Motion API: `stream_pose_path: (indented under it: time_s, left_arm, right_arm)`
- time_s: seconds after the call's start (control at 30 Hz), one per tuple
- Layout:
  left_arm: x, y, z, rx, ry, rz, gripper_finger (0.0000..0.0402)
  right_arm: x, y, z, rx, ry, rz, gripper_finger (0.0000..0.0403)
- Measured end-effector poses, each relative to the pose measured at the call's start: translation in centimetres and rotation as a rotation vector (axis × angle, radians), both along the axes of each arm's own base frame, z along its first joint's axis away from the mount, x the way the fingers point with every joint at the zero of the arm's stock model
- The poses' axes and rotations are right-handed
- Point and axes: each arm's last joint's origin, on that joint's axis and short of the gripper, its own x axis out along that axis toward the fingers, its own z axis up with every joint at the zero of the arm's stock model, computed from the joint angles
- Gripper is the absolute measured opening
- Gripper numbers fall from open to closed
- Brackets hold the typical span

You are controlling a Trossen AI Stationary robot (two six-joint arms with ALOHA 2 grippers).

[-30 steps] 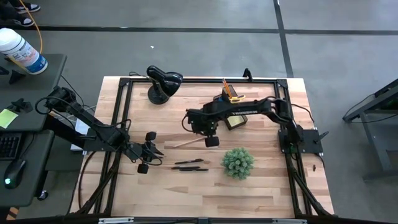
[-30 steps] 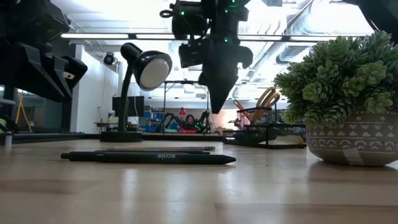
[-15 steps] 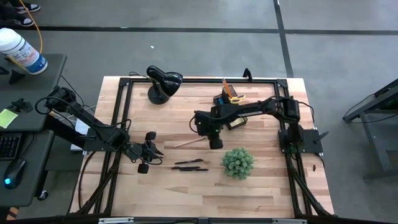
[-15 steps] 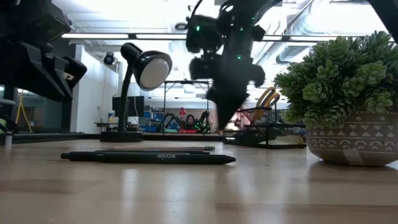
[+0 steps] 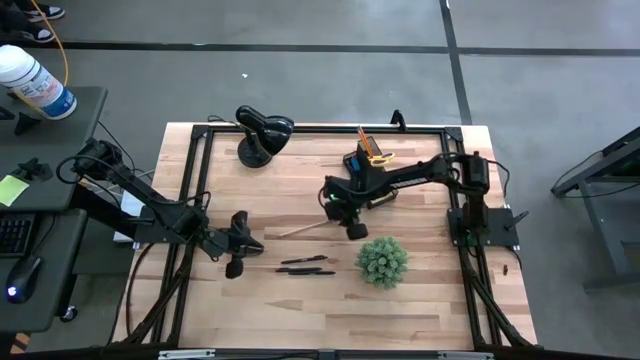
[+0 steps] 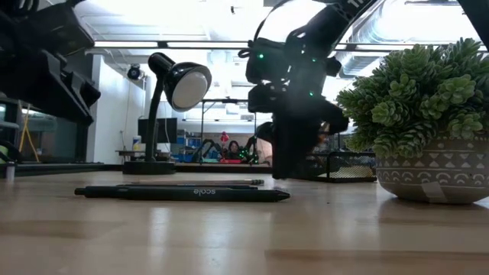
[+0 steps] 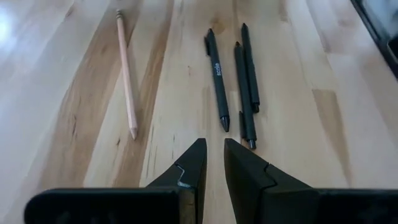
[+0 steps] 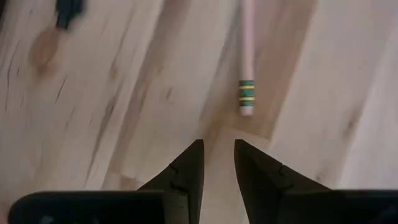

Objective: Pick and place office supplies into organizer
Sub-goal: Put the white pencil into the desk organizer

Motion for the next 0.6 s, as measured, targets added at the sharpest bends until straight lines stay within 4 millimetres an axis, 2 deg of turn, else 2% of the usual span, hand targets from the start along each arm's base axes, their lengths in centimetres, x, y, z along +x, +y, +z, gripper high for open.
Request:
stream_pose_path:
  time_s: [0.2, 0.33, 0.6]
  left_arm:
    - [0.0, 0.1, 0.0, -0.066, -0.019, 0.102, 0.0044]
    - [0.0, 0.2, 0.1, -0.079, -0.039, 0.165, 0.0044]
    - [0.0, 0.3, 0.0, -0.066, -0.036, 0.171, 0.0044]
  right_arm:
    - [0.4, 0.4, 0.0, -0.040, -0.062, 0.090, 0.0086]
    - [0.6, -0.1, 0.1, -0.075, -0.096, 0.073, 0.0083]
    - [0.9, -0.9, 0.3, -0.084, -0.138, 0.064, 0.0083]
